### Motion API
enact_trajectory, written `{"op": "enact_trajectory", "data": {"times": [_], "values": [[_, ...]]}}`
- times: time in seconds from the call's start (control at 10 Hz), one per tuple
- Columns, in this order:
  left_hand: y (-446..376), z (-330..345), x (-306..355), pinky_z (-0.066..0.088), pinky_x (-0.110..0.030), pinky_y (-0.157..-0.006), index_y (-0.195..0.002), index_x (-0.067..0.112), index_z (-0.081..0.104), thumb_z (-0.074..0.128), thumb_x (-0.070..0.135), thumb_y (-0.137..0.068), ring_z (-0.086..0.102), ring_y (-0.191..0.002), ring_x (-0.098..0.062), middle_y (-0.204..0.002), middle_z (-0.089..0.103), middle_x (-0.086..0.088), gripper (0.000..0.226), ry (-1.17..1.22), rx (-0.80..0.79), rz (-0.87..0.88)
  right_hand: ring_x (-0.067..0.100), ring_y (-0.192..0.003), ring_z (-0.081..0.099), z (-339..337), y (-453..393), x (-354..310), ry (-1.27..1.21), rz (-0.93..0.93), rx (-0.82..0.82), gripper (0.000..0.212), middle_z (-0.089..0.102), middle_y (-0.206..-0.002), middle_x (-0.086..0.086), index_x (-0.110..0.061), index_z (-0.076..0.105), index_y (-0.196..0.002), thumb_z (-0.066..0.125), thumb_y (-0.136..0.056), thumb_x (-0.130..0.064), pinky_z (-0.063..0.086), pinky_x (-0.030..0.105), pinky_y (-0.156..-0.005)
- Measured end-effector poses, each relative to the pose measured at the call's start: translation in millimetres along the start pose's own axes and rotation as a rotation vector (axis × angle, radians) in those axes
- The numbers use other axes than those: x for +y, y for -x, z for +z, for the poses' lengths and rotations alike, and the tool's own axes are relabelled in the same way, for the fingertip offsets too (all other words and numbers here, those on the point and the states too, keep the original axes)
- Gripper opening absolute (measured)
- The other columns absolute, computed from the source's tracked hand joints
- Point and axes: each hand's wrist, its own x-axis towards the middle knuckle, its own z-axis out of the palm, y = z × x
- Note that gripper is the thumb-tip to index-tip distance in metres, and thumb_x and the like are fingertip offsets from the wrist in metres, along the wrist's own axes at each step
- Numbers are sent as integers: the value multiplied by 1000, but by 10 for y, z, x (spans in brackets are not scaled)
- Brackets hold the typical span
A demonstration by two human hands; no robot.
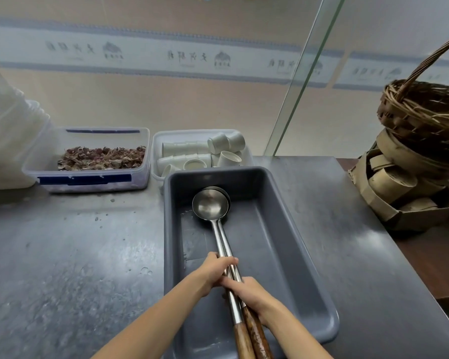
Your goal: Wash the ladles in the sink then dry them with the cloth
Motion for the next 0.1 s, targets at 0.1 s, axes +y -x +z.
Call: {"op": "enact_trajectory", "data": {"times": [0.1], "values": [[109, -84, 72, 63, -32, -72, -141, 13, 29, 69, 35, -85, 67, -84, -17, -107, 55, -7, 72, 10, -7, 40, 5, -81, 60, -16, 136, -79, 242, -95, 157, 68, 65, -94, -10, -22, 62, -104, 61, -72, -82, 47, 23, -69]]}}
